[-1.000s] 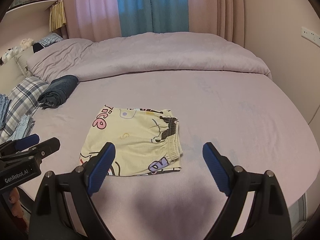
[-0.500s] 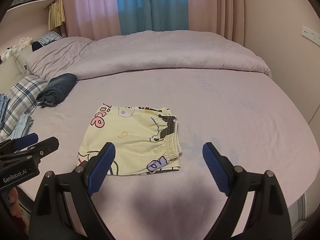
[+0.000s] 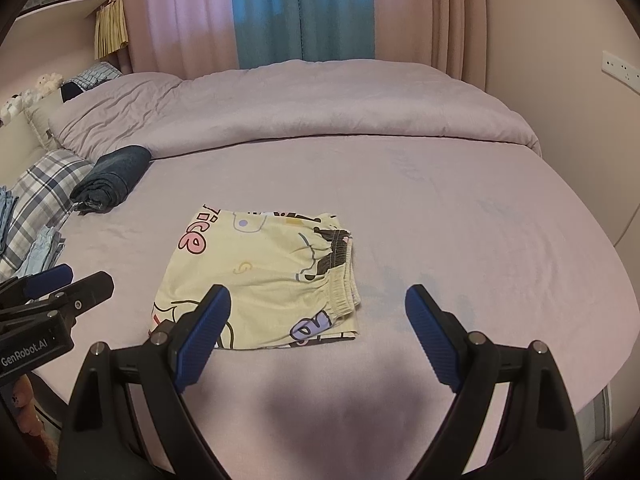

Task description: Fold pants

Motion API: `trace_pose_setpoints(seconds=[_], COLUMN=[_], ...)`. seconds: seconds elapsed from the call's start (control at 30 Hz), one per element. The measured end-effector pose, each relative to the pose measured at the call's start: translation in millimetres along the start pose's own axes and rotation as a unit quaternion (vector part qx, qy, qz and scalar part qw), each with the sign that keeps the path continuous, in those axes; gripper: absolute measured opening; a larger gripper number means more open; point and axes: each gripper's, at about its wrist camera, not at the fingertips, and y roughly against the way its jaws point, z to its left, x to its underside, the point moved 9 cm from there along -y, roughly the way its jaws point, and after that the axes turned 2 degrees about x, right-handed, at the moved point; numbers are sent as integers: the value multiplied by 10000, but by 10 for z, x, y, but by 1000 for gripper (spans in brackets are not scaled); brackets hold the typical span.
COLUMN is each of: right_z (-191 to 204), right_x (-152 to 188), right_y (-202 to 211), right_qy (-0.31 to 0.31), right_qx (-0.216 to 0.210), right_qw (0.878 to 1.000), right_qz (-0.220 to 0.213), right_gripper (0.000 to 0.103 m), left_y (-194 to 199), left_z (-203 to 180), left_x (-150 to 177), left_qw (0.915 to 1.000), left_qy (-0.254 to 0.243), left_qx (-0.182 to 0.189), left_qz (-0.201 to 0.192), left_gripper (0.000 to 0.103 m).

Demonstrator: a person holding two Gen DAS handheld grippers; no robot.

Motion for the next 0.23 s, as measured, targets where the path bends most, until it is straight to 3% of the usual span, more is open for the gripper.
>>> trace_pose_setpoints(seconds=[0.23], right_z=[3], right_x=[5], right_y=[-4], right_qy=[1], right_qx=[14], right_qw=[10000], right_qz=[-4], right_gripper=[89], left_y=[-3], left_z=[1], left_x=[0], left_qw=[10000], left_qy=[0], left_qx=[20], left_qz=[16], left_gripper=[74])
